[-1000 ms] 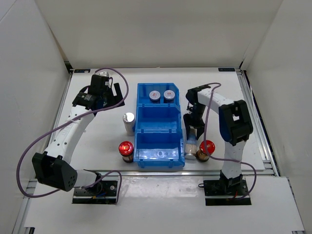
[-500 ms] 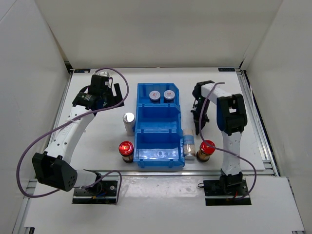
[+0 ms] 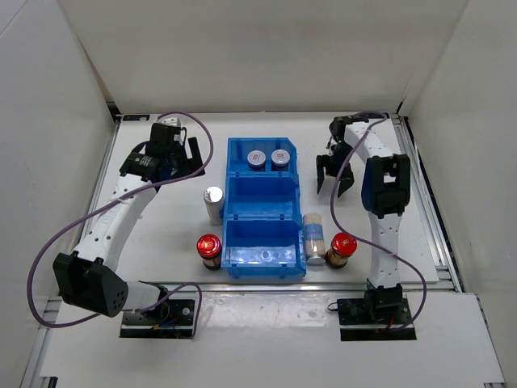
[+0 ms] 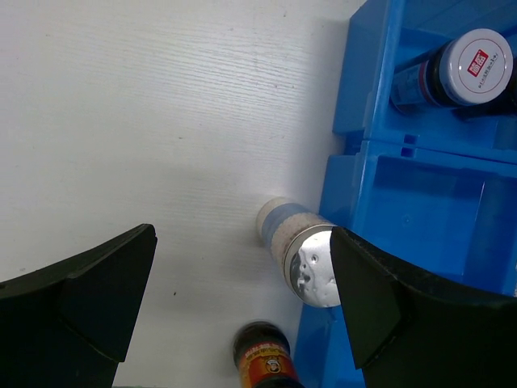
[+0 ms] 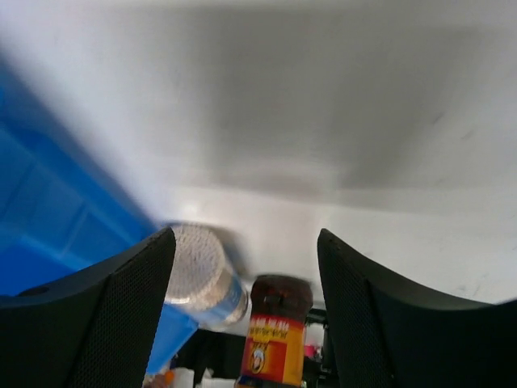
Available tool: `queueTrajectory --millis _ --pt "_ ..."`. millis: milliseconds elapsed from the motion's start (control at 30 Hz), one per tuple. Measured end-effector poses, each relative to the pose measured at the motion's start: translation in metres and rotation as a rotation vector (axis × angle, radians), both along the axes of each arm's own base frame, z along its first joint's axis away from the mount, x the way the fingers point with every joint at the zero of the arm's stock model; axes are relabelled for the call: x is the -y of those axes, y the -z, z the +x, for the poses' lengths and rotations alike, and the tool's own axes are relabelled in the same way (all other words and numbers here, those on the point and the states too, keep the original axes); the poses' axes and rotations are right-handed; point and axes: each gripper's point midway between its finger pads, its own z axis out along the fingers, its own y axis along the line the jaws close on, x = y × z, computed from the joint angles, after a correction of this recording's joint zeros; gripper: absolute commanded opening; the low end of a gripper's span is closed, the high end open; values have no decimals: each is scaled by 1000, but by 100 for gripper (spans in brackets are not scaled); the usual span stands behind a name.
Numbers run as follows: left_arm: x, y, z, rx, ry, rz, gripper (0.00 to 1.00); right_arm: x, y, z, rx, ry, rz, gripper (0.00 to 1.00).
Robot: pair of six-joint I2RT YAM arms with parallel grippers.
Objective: Organize the condiment bottles
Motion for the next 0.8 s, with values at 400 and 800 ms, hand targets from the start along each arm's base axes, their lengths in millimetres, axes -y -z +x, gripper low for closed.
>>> queueTrajectory --millis 400,800 --pt "-1 -1 2 11 -6 6 100 -50 -42 -85 -65 -121 60 81" --pt "-1 2 2 7 -8 4 100 -42 -11 -142 -241 -132 11 81"
